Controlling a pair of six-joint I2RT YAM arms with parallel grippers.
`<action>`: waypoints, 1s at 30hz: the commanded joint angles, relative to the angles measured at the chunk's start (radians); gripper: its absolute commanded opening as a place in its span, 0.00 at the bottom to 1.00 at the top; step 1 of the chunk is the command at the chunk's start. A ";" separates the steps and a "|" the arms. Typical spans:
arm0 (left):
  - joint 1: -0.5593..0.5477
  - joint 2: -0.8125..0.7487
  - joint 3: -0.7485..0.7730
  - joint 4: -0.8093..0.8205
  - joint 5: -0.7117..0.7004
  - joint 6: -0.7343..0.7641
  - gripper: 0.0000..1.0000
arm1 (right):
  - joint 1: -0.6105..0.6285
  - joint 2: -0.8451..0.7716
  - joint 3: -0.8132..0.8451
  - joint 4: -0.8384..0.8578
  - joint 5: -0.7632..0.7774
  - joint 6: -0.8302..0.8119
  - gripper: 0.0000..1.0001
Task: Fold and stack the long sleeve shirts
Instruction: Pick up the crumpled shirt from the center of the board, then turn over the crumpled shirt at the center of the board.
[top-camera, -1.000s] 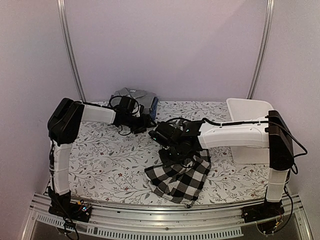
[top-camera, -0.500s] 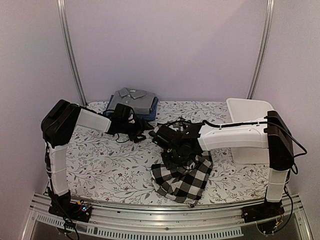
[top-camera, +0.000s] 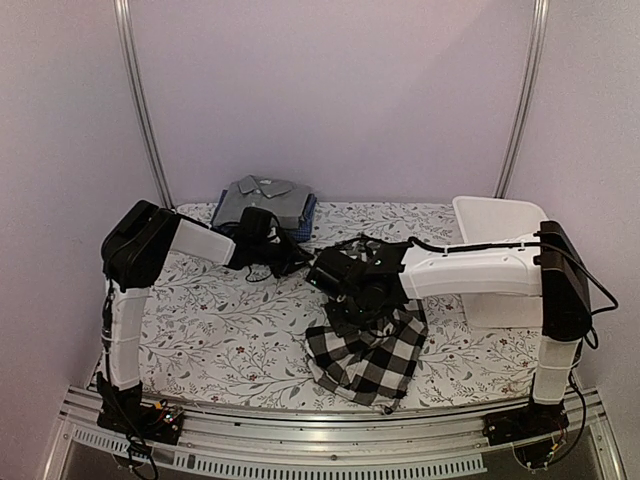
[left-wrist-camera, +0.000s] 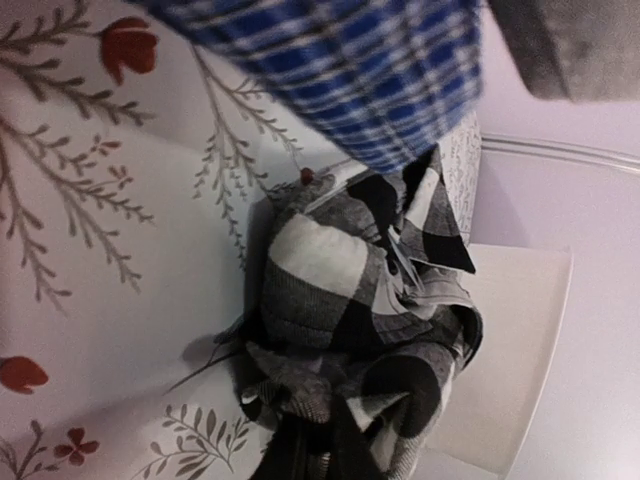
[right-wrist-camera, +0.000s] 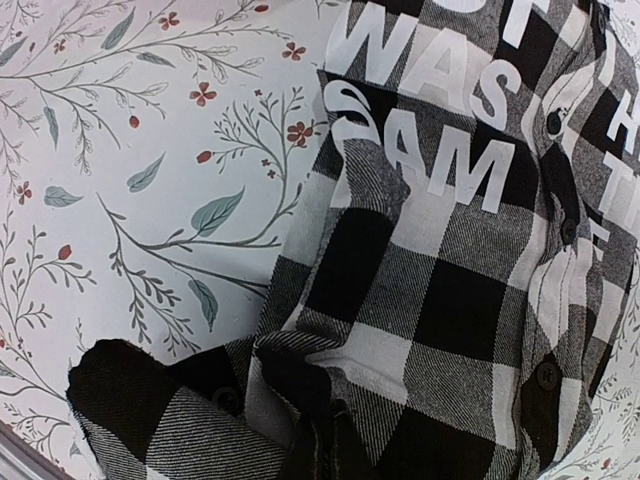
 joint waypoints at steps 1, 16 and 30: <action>0.001 -0.030 0.055 -0.046 -0.035 0.080 0.00 | -0.002 -0.060 0.060 -0.032 0.042 -0.053 0.00; 0.107 -0.546 0.313 -0.484 -0.431 0.708 0.00 | 0.054 -0.090 0.453 -0.039 -0.173 -0.232 0.00; 0.044 -0.267 0.828 -0.720 -0.256 0.939 0.00 | -0.140 -0.192 0.182 0.191 -0.475 -0.034 0.00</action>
